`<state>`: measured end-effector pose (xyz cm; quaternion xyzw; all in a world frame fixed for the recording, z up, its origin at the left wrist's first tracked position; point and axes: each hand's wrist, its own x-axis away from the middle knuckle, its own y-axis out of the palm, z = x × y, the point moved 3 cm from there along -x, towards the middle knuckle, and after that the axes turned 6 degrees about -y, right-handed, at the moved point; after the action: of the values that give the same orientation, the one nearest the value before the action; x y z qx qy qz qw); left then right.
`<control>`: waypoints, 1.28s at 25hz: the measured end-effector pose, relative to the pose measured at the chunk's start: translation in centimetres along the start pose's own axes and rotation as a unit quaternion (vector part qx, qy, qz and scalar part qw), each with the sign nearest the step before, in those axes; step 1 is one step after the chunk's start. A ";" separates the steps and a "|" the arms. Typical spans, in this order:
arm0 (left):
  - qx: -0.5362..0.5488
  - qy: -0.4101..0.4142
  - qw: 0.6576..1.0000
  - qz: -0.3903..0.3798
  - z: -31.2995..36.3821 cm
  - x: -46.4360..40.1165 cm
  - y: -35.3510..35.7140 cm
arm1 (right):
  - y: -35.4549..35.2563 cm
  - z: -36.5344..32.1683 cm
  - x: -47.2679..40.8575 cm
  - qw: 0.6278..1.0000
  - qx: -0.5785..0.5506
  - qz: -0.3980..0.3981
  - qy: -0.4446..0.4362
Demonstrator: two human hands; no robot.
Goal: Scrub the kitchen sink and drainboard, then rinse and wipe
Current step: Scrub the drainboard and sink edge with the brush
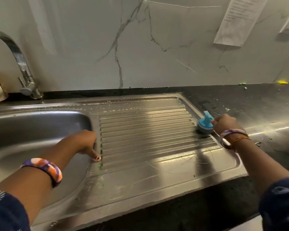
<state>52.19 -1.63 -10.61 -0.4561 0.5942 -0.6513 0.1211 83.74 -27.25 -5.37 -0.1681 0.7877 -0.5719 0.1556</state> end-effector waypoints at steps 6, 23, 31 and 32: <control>-0.087 -0.013 0.996 0.003 2.1 0.1 -1.4 | 3.1 -5.8 2.7 0.975 -0.029 -0.106 -0.193; -0.059 -0.008 0.998 0.008 1.8 0.4 -1.4 | 3.7 -7.7 3.5 0.981 -0.010 -0.061 -0.182; -0.036 -0.009 0.999 0.014 1.1 0.7 -1.2 | 3.1 -9.3 2.7 0.991 -0.029 -0.076 -0.109; -0.043 -0.006 0.999 0.010 1.1 0.6 -1.4 | 4.6 -12.3 4.8 0.980 -0.053 -0.097 -0.167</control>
<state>53.24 -2.41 -9.29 -0.4593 0.6249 -0.6214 0.1116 73.71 -17.64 -6.32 -0.3448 0.7600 -0.5054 0.2195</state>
